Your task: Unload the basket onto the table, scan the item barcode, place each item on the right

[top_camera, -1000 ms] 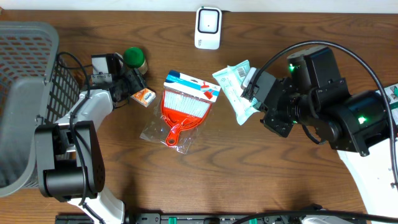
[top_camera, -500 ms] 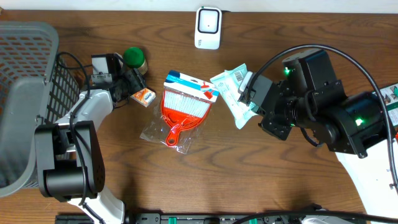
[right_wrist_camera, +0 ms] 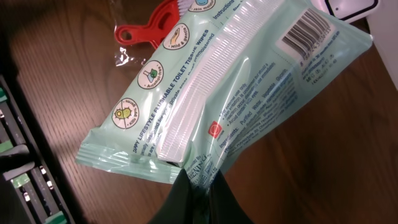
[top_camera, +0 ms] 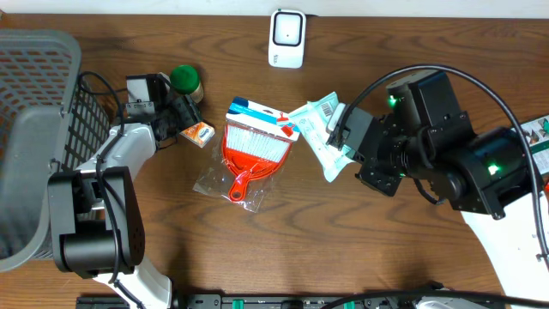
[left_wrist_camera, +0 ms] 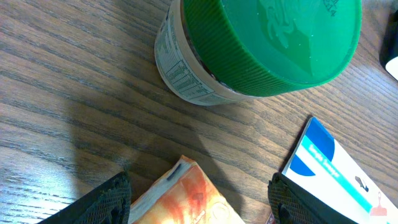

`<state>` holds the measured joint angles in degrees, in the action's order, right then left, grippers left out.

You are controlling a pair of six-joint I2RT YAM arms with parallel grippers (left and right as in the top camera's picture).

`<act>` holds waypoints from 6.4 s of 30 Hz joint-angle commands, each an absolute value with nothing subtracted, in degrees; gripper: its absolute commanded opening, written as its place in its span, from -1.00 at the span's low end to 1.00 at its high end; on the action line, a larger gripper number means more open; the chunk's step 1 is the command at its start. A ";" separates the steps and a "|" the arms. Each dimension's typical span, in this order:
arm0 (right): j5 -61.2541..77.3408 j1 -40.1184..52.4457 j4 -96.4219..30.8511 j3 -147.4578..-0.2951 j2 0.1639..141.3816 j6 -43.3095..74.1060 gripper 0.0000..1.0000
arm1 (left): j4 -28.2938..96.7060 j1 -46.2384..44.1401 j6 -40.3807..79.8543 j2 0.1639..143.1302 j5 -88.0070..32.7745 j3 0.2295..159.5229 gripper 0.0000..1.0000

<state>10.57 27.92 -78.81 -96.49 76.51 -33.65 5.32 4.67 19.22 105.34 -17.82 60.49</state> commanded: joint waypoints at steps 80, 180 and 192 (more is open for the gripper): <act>69.38 8.49 71.33 -103.44 144.44 107.96 -0.98 | 9.63 5.08 18.02 105.12 -13.82 62.74 0.41; 86.41 5.39 35.70 -166.32 142.87 105.30 -0.97 | -7.73 5.08 19.86 105.12 -40.27 62.70 0.41; 72.18 5.89 18.24 -170.34 134.15 91.57 -0.97 | -5.17 5.08 20.43 105.12 -40.25 62.70 0.42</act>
